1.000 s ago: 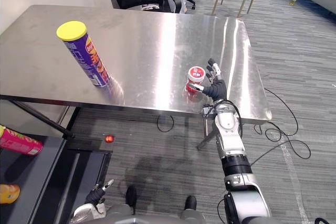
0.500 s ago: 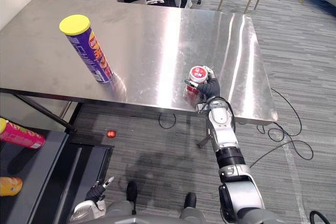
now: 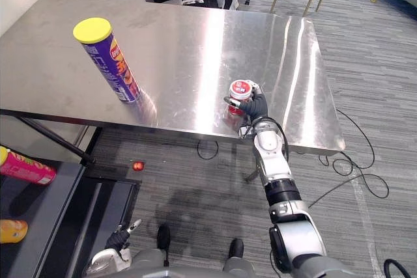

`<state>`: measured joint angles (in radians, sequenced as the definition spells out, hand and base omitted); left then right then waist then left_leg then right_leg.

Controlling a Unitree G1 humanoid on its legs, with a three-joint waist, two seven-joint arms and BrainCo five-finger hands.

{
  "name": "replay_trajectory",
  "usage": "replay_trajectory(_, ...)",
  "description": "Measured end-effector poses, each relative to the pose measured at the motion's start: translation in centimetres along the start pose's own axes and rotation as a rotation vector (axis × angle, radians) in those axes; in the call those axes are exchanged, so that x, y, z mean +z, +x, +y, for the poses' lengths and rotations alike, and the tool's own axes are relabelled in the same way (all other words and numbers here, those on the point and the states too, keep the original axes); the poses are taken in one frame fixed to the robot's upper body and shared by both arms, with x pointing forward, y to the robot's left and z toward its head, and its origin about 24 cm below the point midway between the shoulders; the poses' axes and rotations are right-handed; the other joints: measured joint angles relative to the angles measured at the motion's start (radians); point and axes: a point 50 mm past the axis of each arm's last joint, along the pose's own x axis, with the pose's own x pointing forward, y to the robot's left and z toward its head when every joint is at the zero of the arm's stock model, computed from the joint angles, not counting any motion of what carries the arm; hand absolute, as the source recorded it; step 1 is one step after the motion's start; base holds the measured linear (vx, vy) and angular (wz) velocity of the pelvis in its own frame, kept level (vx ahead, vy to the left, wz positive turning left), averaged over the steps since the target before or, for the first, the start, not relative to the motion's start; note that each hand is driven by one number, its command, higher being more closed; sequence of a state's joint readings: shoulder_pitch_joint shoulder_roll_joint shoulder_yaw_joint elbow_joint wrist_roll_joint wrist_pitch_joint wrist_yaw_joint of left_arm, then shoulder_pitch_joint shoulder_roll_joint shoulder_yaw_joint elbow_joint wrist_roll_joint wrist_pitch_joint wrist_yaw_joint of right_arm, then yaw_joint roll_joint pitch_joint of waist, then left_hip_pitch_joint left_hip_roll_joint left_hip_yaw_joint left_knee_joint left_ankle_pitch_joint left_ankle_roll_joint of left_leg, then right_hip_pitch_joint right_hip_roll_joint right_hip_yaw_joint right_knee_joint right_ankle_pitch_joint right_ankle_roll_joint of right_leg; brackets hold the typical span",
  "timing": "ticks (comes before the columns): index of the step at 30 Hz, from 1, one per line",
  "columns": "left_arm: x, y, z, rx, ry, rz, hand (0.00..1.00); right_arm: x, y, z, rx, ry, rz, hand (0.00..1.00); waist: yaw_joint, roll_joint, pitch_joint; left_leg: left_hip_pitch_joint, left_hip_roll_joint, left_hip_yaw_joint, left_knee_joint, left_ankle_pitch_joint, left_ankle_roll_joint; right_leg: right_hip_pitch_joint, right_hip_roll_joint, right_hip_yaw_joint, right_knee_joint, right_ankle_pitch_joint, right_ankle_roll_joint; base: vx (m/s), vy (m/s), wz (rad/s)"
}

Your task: Put the gum and the chips on the shelf.

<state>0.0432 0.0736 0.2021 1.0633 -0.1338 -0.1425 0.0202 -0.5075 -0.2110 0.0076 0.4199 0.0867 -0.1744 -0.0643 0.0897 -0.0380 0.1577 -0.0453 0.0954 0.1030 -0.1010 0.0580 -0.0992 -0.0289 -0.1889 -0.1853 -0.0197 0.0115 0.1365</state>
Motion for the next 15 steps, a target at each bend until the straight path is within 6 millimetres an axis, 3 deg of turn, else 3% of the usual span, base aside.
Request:
replay_trajectory(4,0.0,0.0,0.1,0.011,0.001,0.001,0.0,2.5,-1.1,0.3,0.001,0.027,-0.126,1.0,-0.003,-0.001,0.001,0.012,0.001,-0.01,0.005,0.0,0.0,0.02,0.0,-0.012,-0.003,0.0,0.0,0.0,-0.003,0.1)
replay_trajectory(5,-0.1,0.0,0.1,0.013,0.016,0.002,0.0,4.1,-1.9,0.0,-0.002,0.034,-0.206,1.0,-0.01,-0.002,0.001,0.018,0.001,-0.03,0.005,0.0,0.0,0.036,0.0,-0.029,0.001,0.0,0.0,0.0,-0.012,0.24)
replay_trajectory(9,-0.1,0.0,0.1,0.013,0.028,0.001,0.0,6.8,-3.6,-1.2,-0.024,0.071,-0.341,1.0,-0.022,-0.001,0.001,0.017,0.004,-0.044,0.005,0.004,0.003,0.016,-0.004,-0.03,0.056,0.0,0.0,-0.02,0.005,0.12)
replay_trajectory(15,-0.3,-0.1,0.7,0.03,0.018,0.007,0.0,7.3,-5.9,-2.1,-0.017,0.143,-0.392,1.0,-0.035,-0.014,-0.004,0.022,-0.011,-0.049,-0.001,0.01,0.005,0.017,-0.022,-0.023,0.07,-0.016,0.005,-0.06,0.021,0.03)
